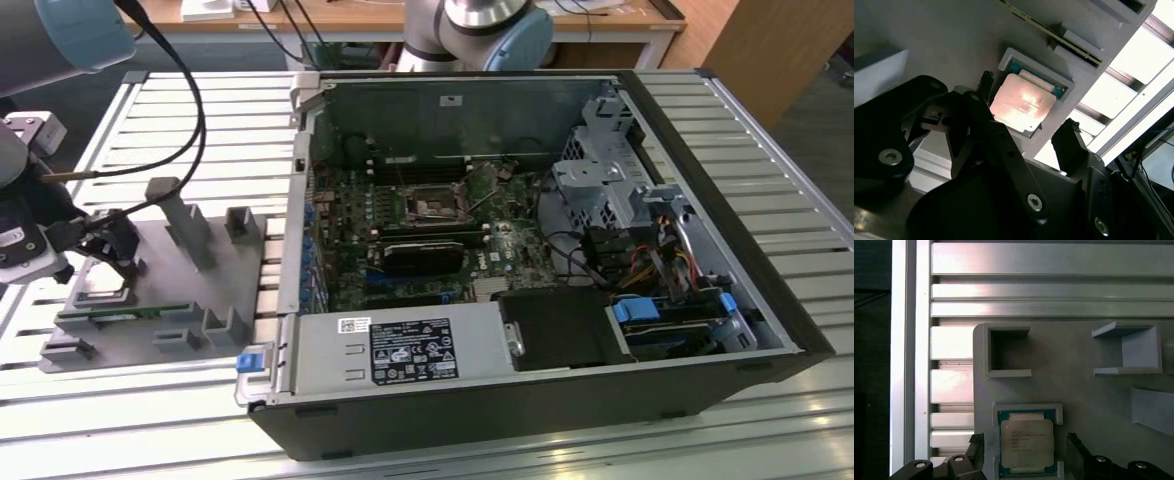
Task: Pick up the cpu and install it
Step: 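Pick up the cpu and move it towards the insertion slot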
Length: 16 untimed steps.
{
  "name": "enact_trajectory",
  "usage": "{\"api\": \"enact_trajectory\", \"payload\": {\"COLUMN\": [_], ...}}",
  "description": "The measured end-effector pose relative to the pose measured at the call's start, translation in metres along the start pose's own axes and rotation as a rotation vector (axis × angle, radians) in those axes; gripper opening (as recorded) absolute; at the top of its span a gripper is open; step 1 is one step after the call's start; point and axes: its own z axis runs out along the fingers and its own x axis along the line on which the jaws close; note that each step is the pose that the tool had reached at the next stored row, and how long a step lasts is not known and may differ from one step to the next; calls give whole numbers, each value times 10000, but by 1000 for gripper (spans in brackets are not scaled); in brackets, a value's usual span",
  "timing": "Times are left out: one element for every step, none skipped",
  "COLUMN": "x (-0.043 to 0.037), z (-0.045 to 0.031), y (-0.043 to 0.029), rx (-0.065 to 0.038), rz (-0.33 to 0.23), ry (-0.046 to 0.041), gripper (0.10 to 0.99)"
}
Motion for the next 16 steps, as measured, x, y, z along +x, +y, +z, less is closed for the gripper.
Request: {"api": "enact_trajectory", "payload": {"x": [-1,-2,-3,-4,-6,-8,-10,-12,-15,-18,-23,-27,-29,-31,-33,-32], "z": [0,1,2,2,2,2,2,2,1,2,2,2,5,6,8,7], "y": [0,-1,-1,0,-1,0,0,-1,0,-1,-1,0,0,0,0,0], "rx": [3,3,3,3,4,4,4,4,5,5,6,6,6,6,7,10], "rz": [-1,-2,-2,-1,-2,-2,-2,-2,-2,-2,0,1,3,4,5,6], "ry": [1,0,-1,0,0,0,0,3,13,28,52,82,105,128,146,152], "gripper": [753,753,753,753,753,753,753,753,753,753,753,753,753,753,753,753]}}
